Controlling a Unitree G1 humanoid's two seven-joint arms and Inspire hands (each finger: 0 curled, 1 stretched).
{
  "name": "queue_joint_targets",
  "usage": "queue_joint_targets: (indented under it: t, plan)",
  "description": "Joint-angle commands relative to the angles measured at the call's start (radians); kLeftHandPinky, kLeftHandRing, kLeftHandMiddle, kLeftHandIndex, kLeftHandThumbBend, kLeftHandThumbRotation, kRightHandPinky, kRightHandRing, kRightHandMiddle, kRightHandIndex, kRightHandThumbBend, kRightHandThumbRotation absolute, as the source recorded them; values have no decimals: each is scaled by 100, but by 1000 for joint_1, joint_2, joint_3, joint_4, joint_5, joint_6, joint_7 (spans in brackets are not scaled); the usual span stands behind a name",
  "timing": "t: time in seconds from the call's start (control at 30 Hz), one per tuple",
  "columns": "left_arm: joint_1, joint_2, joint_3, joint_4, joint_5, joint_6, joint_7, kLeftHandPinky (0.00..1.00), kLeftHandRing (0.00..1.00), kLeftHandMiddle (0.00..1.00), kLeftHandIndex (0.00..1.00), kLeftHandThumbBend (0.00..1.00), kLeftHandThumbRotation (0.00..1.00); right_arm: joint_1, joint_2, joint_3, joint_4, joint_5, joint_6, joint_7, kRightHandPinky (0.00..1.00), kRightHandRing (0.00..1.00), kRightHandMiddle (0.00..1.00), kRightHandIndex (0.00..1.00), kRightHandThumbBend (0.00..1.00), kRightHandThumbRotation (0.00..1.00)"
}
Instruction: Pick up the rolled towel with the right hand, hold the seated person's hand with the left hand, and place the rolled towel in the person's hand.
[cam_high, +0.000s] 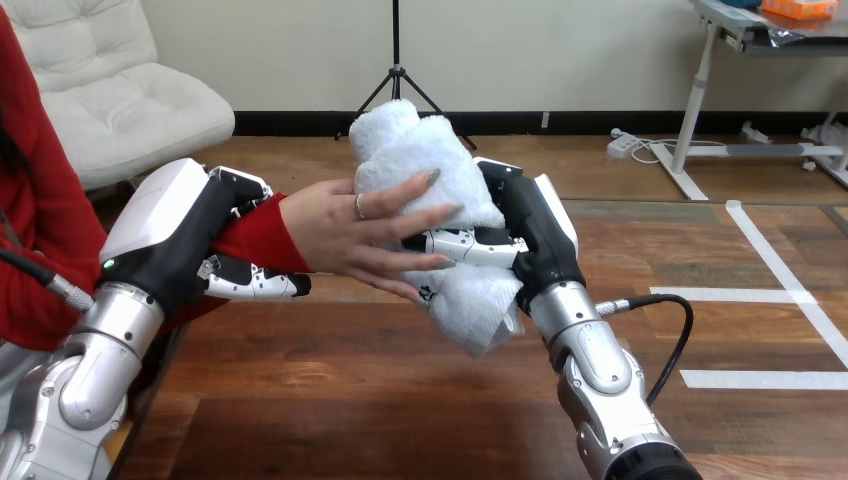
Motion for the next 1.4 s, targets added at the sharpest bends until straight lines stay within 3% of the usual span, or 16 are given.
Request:
queue_joint_targets:
  t: [0.0,1.37]
  plan:
    - [-163,-15,48,-63,-31,-42,57,28,31,36,36,72,0,-35,16,26,-92,8,-6,37,31,36,41,43,80,0]
    - [-147,-25,48,-88,-49,-29,28,30,33,39,37,72,0,-17,-4,27,-89,-1,30,35,31,37,42,44,80,0]
